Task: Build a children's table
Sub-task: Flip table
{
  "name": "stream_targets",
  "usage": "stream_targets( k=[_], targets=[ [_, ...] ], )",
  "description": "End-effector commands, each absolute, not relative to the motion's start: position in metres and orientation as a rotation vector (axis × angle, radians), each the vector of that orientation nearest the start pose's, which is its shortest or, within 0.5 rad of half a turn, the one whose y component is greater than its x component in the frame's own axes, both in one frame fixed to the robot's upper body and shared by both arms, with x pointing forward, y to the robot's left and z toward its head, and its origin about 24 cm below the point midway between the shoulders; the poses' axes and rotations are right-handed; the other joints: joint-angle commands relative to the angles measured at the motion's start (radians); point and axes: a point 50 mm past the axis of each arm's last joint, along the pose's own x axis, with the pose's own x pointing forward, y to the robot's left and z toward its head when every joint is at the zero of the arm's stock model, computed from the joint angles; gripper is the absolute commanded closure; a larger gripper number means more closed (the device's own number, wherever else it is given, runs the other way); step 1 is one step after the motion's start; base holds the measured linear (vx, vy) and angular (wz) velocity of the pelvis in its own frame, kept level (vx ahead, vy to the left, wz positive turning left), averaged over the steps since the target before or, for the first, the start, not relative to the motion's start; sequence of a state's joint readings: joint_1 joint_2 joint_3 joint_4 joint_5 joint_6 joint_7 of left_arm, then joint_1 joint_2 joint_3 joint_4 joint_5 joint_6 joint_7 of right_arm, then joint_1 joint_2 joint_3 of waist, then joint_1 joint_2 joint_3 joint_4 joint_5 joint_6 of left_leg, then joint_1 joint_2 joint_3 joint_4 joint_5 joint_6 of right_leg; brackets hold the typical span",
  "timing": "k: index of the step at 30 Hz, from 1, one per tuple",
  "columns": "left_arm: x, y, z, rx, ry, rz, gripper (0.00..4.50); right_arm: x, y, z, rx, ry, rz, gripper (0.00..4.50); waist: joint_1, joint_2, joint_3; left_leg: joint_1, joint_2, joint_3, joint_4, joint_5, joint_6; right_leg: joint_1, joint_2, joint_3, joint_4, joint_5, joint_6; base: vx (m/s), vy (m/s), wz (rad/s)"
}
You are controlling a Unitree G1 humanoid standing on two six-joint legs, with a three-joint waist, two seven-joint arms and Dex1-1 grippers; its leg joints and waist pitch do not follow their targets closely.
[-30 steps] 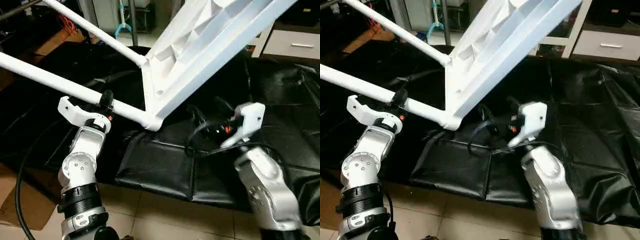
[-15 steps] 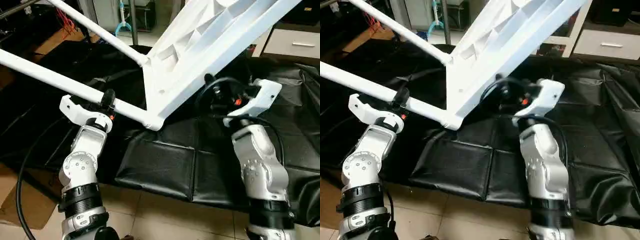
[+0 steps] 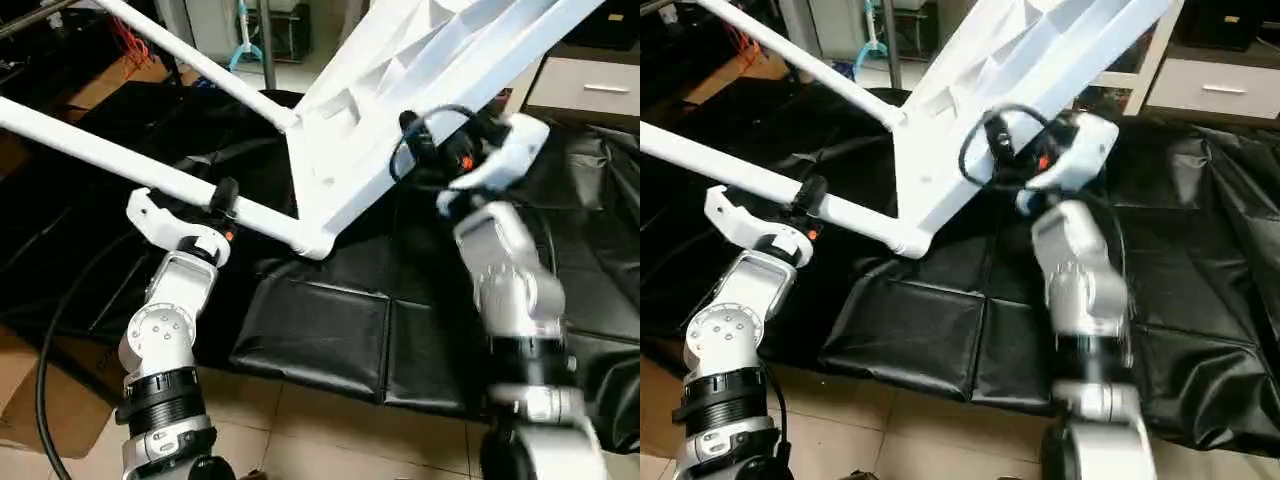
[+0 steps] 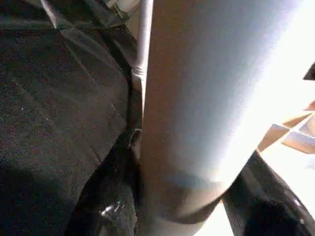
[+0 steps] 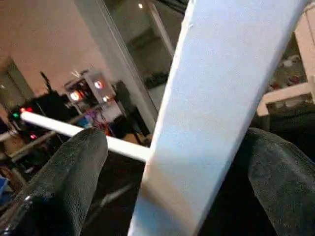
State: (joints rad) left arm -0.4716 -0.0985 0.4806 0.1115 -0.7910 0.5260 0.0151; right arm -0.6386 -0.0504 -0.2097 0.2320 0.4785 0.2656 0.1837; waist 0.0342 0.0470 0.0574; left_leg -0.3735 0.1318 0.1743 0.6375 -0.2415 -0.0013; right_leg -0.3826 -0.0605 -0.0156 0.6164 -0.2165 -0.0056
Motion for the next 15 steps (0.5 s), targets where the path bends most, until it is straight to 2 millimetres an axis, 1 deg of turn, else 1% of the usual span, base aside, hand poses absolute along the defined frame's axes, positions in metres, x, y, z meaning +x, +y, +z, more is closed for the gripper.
stream_targets(
  k=[1,4,6,7,8,9,13,15],
  targets=[
    [0.323,0.153,0.086,-1.042,0.151,-0.107,2.55,0.359,-0.138,0.159,0.463,-0.156,0.307,0.00,-0.005,-0.016,-0.069,0.014,0.082,-0.030,-0.076,0.066,0.079,0.040,-0.080,0.037,-0.048,0.078,-0.254,0.000,0.000,0.00],
    [0.322,0.153,0.086,-1.032,0.154,-0.116,2.55,0.363,-0.142,0.159,0.465,-0.135,0.309,0.00,-0.005,-0.017,-0.070,0.014,0.082,-0.030,-0.073,0.077,0.094,0.041,-0.080,0.035,-0.046,0.083,-0.264,0.000,0.000,0.00],
    [0.321,0.153,0.086,-1.030,0.154,-0.118,2.55,0.365,-0.146,0.159,0.441,-0.121,0.297,0.00,-0.003,-0.017,-0.070,0.016,0.082,-0.028,-0.072,0.080,0.099,0.038,-0.079,0.035,-0.047,0.079,-0.267,0.000,0.000,0.00],
    [0.321,0.153,0.086,-1.027,0.153,-0.117,2.55,0.367,-0.149,0.158,0.416,-0.109,0.284,0.00,-0.001,-0.015,-0.070,0.014,0.082,-0.029,-0.072,0.087,0.100,0.040,-0.080,0.035,-0.045,0.083,-0.267,0.000,0.000,0.00],
    [0.321,0.153,0.086,-1.025,0.153,-0.117,2.55,0.367,-0.152,0.158,0.434,-0.116,0.283,0.00,-0.002,-0.015,-0.071,0.015,0.082,-0.028,-0.071,0.087,0.102,0.040,-0.079,0.034,-0.045,0.084,-0.268,0.000,0.000,0.00],
    [0.321,0.153,0.085,-1.023,0.154,-0.117,2.55,0.368,-0.154,0.159,0.451,-0.123,0.283,0.29,-0.002,-0.016,-0.071,0.015,0.082,-0.028,-0.071,0.082,0.105,0.040,-0.080,0.034,-0.046,0.082,-0.270,0.000,0.000,0.00],
    [0.319,0.154,0.085,-1.017,0.157,-0.124,2.56,0.370,-0.162,0.163,0.502,-0.137,0.279,0.42,-0.002,-0.018,-0.072,0.013,0.083,-0.028,-0.070,0.084,0.120,0.042,-0.082,0.034,-0.045,0.081,-0.280,0.000,0.000,0.00],
    [0.319,0.154,0.084,-1.015,0.157,-0.127,2.57,0.372,-0.164,0.164,0.524,-0.137,0.284,0.69,-0.003,-0.018,-0.072,0.014,0.083,-0.028,-0.069,0.084,0.124,0.040,-0.080,0.033,-0.045,0.071,-0.283,0.000,0.000,0.00]
  ],
)
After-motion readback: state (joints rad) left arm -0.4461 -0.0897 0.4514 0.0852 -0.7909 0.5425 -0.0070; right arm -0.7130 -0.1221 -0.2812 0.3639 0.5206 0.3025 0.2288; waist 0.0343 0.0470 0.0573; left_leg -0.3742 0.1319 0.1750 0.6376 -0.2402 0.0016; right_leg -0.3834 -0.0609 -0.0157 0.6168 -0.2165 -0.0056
